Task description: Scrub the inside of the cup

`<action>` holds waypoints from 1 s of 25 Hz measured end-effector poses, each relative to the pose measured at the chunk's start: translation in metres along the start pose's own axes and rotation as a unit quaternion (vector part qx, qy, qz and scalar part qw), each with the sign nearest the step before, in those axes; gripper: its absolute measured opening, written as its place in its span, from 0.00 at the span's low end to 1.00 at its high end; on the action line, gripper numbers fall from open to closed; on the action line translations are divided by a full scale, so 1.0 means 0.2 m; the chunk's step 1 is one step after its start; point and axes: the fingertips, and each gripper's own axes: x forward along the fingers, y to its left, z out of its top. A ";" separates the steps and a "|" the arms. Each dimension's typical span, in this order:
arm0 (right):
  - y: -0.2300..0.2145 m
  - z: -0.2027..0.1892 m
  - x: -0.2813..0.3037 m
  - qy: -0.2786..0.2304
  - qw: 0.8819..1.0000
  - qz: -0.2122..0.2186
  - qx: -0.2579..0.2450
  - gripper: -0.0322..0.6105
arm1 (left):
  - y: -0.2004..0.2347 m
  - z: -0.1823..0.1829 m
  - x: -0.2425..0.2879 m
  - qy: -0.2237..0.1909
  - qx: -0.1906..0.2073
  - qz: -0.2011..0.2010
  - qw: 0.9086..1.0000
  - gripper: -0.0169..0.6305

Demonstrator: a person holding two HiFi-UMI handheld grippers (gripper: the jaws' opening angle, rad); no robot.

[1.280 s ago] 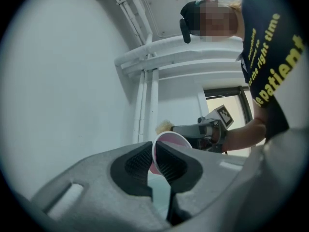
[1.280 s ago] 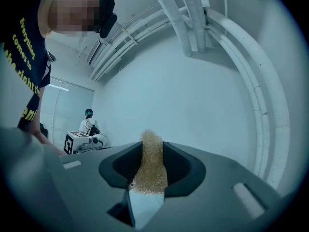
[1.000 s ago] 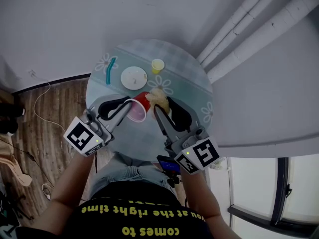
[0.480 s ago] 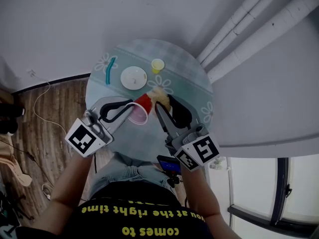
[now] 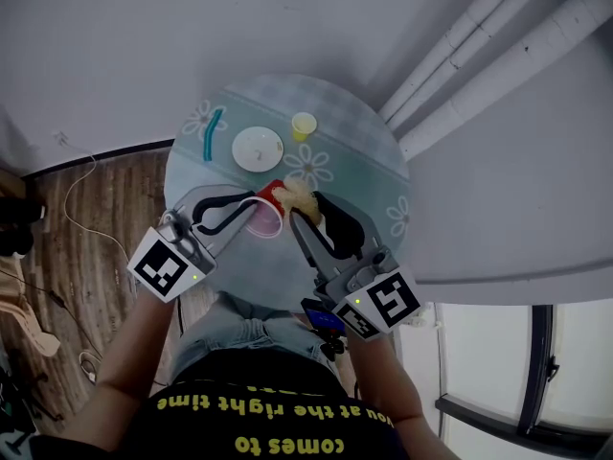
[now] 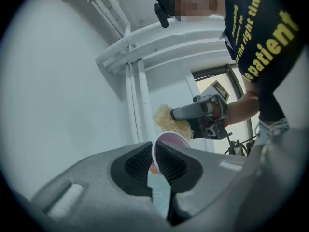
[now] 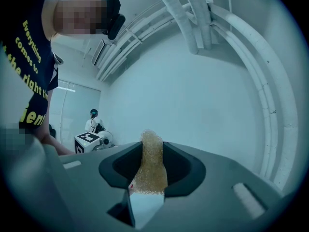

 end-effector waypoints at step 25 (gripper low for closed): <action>0.05 -0.09 0.02 0.086 0.994 0.036 -0.054 0.26 | -0.08 -0.06 0.00 0.070 0.082 -0.028 0.994 0.07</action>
